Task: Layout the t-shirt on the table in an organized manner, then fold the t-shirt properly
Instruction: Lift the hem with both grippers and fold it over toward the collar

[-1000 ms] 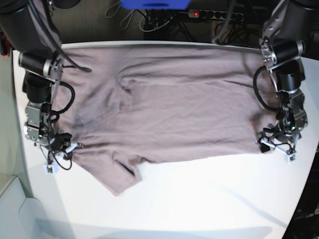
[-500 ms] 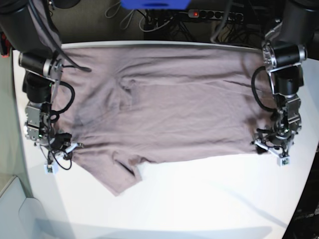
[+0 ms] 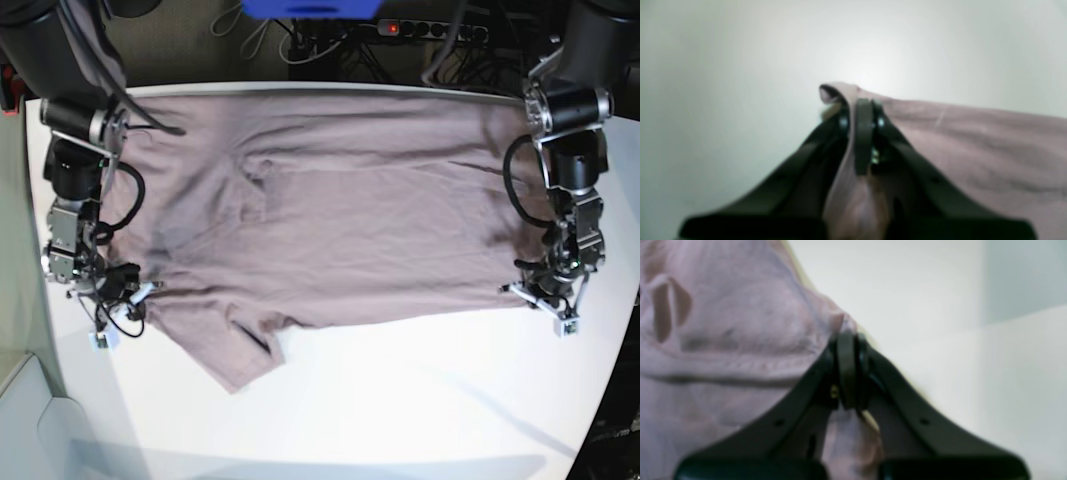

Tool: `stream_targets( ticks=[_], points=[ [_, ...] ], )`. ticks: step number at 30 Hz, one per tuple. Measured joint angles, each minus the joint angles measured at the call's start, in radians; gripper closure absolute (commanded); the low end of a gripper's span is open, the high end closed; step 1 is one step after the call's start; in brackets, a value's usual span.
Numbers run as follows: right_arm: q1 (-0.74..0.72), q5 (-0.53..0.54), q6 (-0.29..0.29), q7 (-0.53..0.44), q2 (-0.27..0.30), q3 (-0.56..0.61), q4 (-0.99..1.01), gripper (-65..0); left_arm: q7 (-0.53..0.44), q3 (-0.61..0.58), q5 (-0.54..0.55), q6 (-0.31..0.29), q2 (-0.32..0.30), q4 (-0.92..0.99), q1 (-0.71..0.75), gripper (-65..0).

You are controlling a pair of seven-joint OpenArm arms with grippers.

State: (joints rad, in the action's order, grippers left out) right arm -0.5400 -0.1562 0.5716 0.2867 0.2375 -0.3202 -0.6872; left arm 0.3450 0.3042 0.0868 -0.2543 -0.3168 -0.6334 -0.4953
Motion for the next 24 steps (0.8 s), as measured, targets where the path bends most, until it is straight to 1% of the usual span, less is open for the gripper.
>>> stream_targets(
  ticks=[2,4,6,9,14,16,19,22,24],
  points=[
    [0.036,-0.003,0.003,0.038,-0.007,0.0,-0.098,0.0,0.051,0.008,0.0,0.0,0.003,-0.037,0.002,-0.2],
    [0.063,-0.001,0.004,0.047,-0.013,0.0,-0.182,0.0,0.1,0.043,0.001,-0.005,0.01,-0.082,0.002,-0.2],
    [0.088,0.002,0.004,0.068,-0.024,-0.002,-0.262,0.0,0.116,0.083,0.023,-0.004,0.02,-0.13,0.013,-0.2],
    [0.132,0.003,0.008,0.099,-0.035,0.001,-0.359,0.0,0.141,0.092,0.045,-0.004,0.028,-0.211,0.054,-0.2],
    [0.215,0.007,0.008,0.121,-0.033,0.0,-0.502,0.0,0.204,0.095,0.096,-0.004,0.029,-0.332,0.124,-0.2],
    [0.245,0.064,0.009,0.12,-0.029,0.0,-0.552,0.0,0.22,0.095,0.124,-0.005,0.029,-0.379,0.144,-0.2],
    [0.293,0.138,0.016,0.166,-0.013,0.003,-0.636,0.0,0.229,0.095,0.165,-0.006,0.026,-0.441,0.186,-0.2],
    [0.353,0.202,0.007,0.23,0.015,0.0,-0.716,0.0,0.243,0.097,0.171,-0.004,0.023,-0.489,0.238,-0.2],
    [0.398,0.251,0.007,0.243,0.018,-0.001,-0.771,0.0,0.249,0.096,0.172,-0.004,0.024,-0.527,0.26,-0.2]
  ],
)
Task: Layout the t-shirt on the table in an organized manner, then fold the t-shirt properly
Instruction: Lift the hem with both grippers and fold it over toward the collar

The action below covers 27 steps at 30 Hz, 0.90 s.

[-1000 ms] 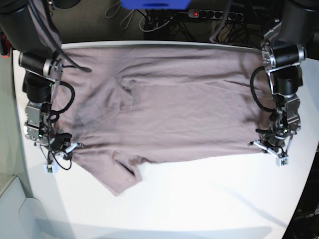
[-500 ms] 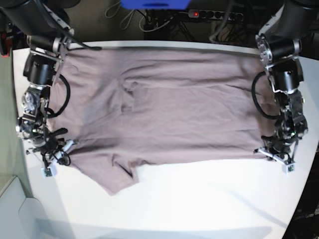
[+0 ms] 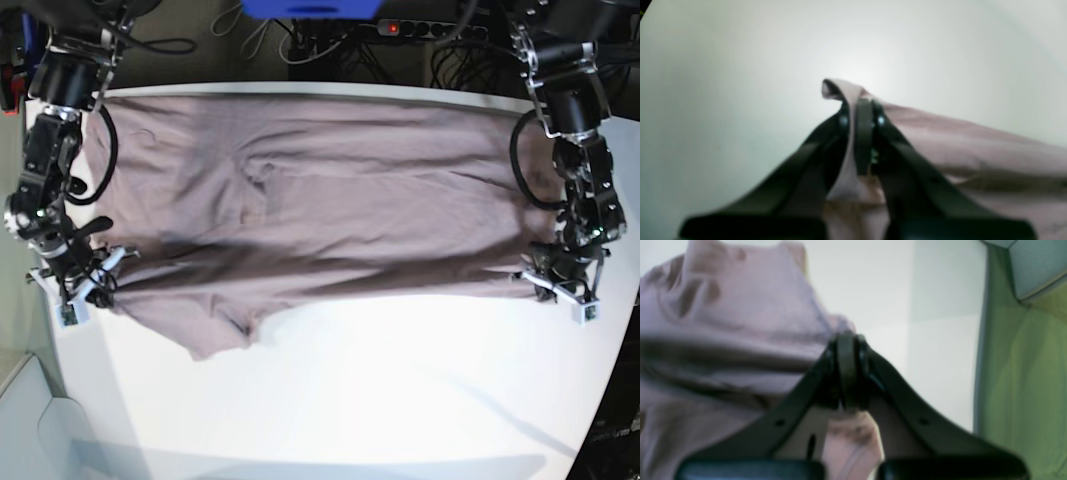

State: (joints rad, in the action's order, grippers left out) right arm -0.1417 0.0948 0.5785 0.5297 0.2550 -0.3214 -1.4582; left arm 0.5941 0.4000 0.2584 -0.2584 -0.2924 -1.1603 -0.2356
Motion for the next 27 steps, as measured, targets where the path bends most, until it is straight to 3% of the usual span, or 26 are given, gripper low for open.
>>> stream_targets(
  ticks=[7,14,27],
  points=[
    [0.143,0.034,0.009,0.006,-0.01,-0.045,-0.149,0.0,-0.01,0.002,0.003,0.0,-0.001,-0.123,0.077,-0.2],
    [0.201,0.034,0.116,0.009,-0.01,-0.114,-0.153,0.0,-0.014,0.044,0.011,-0.007,0.011,-0.245,0.17,-0.2],
    [0.232,0.034,0.124,0.001,-0.025,-0.15,-0.07,0.0,-0.006,0.145,0.01,-0.006,0.026,-0.405,0.389,-0.2]
  ],
)
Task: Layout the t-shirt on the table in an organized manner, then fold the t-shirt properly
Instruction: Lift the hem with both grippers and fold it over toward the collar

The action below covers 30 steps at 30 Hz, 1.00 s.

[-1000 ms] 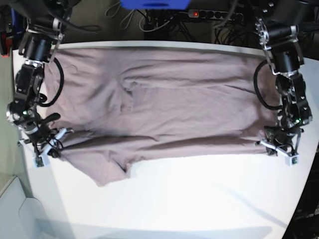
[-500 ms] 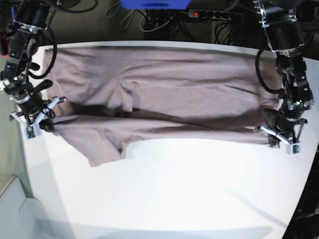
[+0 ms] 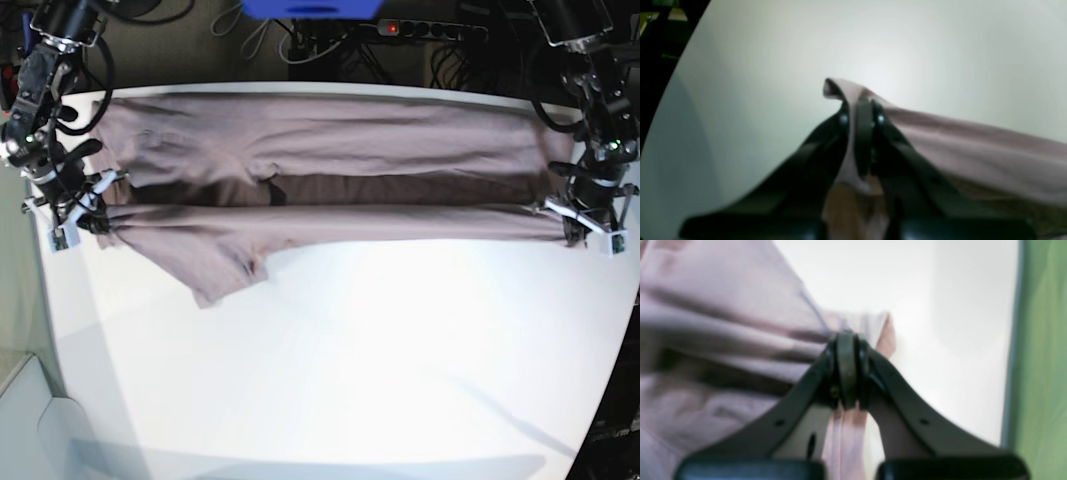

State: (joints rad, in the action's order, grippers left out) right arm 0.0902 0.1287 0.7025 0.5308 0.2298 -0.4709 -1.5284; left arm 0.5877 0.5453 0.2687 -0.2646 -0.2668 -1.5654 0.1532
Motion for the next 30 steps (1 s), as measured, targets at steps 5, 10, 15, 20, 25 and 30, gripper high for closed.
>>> stream_targets(
  ticks=[5,10,15,20,25,30],
  points=[
    [0.0,0.0,0.0,-0.002,0.0,0.0,0.0,0.0,0.002,0.001,-0.005,0.003,0.013,-0.104,0.083,-0.2],
    [0.002,0.0,0.0,-0.002,0.0,0.0,0.0,0.0,-0.004,0.001,0.002,-0.001,0.012,-0.144,0.14,-0.2],
    [0.002,0.0,0.0,0.0,0.0,0.0,0.0,0.0,-0.006,0.001,-0.001,-0.002,0.012,-0.083,0.161,-0.2],
    [0.013,0.001,0.0,-0.003,0.0,0.0,-0.002,0.0,-0.012,0.001,0.004,-0.004,0.01,0.003,0.144,-0.2],
    [0.021,0.0,0.0,0.001,0.0,0.0,-0.003,0.0,-0.008,0.001,0.006,-0.002,0.009,0.101,0.084,-0.2],
    [0.031,0.006,0.0,0.0,0.002,-0.011,-0.005,0.0,-0.02,0.001,0.007,-0.002,0.01,0.149,0.076,-0.2]
  ],
)
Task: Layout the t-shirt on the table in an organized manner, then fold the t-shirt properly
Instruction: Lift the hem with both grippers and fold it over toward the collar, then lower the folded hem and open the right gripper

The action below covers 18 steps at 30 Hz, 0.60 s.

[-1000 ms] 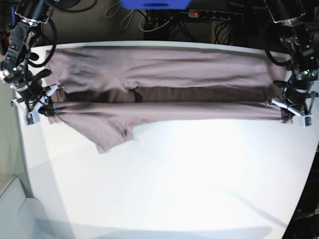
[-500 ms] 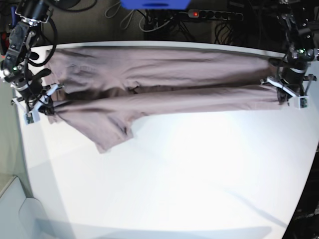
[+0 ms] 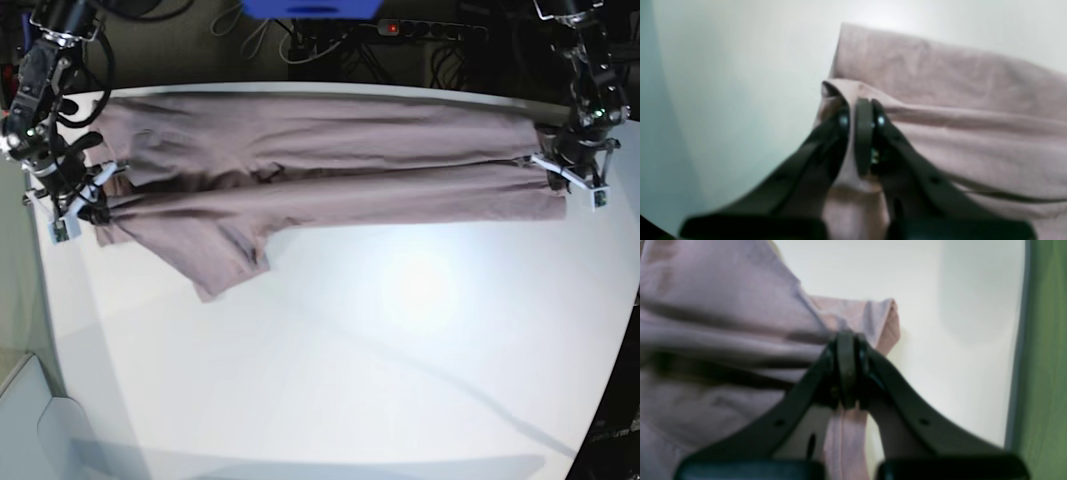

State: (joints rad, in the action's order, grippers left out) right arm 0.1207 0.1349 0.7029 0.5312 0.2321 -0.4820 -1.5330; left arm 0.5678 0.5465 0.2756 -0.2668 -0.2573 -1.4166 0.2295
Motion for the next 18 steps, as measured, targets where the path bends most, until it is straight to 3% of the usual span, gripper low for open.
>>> stream_targets(
  ticks=[13,18],
  points=[
    [0.067,0.001,0.003,0.005,-0.003,-0.05,-0.007,0.0,-0.003,0.0,0.006,-0.005,-0.003,0.008,-0.003,-0.2],
    [0.136,-0.007,0.002,0.002,-0.018,-0.051,-0.139,0.0,-0.003,-0.001,0.006,-0.006,-0.003,0.008,-0.003,-0.2]
  ],
)
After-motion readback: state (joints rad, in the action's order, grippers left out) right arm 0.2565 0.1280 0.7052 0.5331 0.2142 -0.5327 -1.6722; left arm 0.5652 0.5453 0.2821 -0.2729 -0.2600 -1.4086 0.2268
